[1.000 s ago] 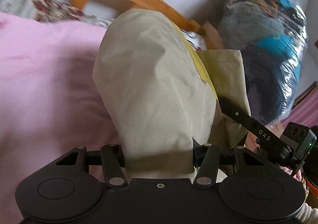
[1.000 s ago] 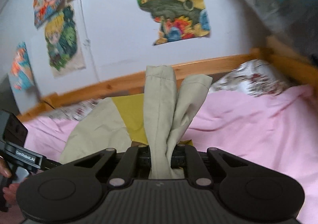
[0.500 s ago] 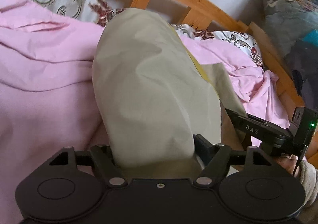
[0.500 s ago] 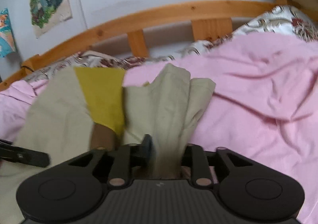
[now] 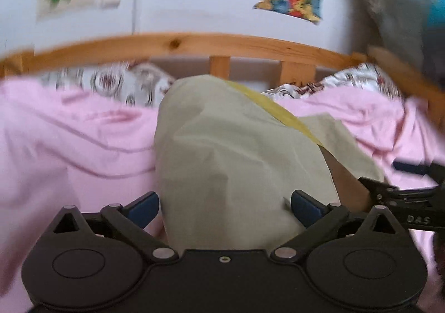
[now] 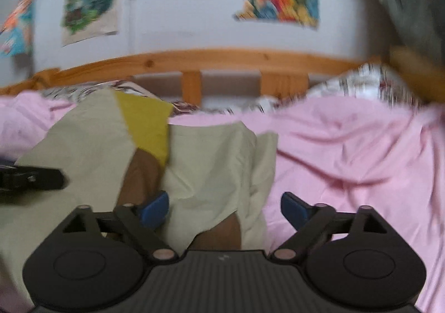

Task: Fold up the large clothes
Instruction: 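Open the right gripper and pull both tools back from the bundle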

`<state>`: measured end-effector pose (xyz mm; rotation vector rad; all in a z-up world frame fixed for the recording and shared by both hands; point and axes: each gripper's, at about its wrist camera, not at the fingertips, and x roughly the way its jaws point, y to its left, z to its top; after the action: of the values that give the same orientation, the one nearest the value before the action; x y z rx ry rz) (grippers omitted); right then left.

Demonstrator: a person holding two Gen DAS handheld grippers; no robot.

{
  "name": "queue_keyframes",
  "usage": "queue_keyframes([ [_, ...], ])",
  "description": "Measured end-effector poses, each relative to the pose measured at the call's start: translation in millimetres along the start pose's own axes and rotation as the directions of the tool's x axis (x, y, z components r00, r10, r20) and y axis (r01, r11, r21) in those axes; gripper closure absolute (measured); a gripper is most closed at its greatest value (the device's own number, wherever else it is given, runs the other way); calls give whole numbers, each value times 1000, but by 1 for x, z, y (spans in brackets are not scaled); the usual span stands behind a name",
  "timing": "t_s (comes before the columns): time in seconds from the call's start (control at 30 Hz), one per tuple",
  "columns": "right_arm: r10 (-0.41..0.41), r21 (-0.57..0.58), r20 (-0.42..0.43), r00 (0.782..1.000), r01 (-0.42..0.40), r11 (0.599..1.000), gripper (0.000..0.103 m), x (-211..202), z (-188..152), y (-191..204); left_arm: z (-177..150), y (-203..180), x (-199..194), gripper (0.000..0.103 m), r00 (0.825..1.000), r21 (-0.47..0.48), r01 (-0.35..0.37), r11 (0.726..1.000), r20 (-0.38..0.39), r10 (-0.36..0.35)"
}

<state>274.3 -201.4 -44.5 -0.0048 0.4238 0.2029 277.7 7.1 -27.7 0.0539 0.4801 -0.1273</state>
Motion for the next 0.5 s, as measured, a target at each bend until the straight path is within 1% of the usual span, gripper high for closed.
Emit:
queue_keyframes([
  [0.1,-69,-113,14,997,71,991,6,-5,-12,18,-7,-8,2,1,999,7,-32,999,27,32],
  [0.13,-95,-125,17,995,96,987,6,-3,-17,19,-9,-11,4,1,998,9,-45,999,35,45],
  [0.17,-116,-126,17,993,118,985,3,0,-21,19,-12,-12,5,1,997,12,-61,998,43,61],
  [0.23,-160,-111,4,987,160,981,1,7,-29,15,-15,-19,8,1,994,22,-89,996,58,87],
  [0.33,-136,-62,-43,990,134,989,1,16,-30,3,-17,-24,9,1,991,34,-122,992,67,120],
  [0.43,-124,-69,-39,991,121,990,1,13,-27,1,-13,-22,8,1,992,29,-119,992,50,117],
  [0.5,-119,-66,-31,992,117,991,0,7,-25,-1,-9,-16,2,1,993,5,-108,994,40,108],
])
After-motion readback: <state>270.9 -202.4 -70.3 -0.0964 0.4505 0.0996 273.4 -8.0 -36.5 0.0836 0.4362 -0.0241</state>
